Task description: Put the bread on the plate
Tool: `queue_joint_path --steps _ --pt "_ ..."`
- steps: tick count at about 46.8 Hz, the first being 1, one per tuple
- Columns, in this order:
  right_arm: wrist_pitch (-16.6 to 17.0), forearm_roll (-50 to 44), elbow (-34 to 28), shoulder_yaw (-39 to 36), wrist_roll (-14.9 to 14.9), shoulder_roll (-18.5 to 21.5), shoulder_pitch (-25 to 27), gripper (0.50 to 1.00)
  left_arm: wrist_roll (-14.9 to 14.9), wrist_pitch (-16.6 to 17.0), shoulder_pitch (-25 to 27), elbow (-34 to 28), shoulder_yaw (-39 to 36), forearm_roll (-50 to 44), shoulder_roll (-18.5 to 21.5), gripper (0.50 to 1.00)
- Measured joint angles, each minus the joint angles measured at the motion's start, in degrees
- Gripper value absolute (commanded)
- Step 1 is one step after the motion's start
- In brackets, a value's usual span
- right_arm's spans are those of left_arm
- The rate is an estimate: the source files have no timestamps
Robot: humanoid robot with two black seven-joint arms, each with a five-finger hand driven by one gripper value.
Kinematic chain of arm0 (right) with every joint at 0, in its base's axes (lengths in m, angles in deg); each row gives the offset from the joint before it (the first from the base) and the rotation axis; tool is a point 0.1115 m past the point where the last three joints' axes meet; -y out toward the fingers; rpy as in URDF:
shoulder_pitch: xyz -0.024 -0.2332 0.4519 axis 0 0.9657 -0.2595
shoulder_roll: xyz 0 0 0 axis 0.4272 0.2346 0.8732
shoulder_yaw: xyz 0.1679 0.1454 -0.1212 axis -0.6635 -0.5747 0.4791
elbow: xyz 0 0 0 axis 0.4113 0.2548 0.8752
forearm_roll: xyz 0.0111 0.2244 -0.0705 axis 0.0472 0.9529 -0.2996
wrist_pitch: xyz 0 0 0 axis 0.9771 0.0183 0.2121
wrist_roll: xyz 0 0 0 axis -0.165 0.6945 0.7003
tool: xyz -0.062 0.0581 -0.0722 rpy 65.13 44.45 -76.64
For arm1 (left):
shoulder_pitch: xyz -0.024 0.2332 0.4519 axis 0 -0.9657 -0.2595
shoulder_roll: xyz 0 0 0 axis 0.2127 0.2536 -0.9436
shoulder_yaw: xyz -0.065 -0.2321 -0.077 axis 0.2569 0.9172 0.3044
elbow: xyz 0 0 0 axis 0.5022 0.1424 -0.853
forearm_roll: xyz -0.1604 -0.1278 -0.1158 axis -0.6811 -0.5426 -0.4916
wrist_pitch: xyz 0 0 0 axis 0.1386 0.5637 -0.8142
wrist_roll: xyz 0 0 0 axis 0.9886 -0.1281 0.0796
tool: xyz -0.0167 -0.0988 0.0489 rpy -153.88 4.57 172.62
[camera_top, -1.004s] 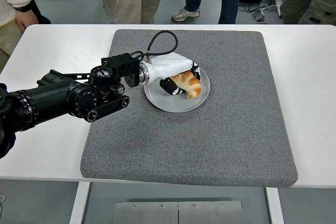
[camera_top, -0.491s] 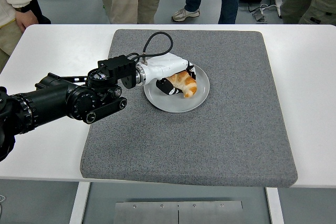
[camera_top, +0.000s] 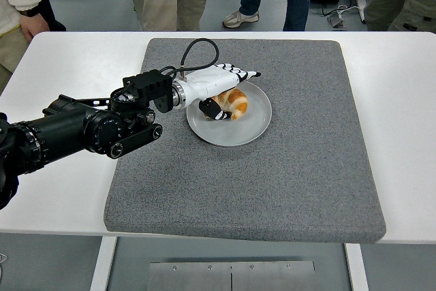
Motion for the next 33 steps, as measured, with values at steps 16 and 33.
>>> queue_joint_path --steps 16,33 --pt "0.0 0.0 0.0 0.0 0.0 0.0 0.0 1.0 0.0 -0.8 1.2 -3.6 0.4 -1.3 2.0 0.971" --pt "0.0 0.0 0.0 0.0 0.0 0.0 0.0 1.0 -0.2 -2.9 7.5 -7.2 0.7 -8.8 6.7 0.972"
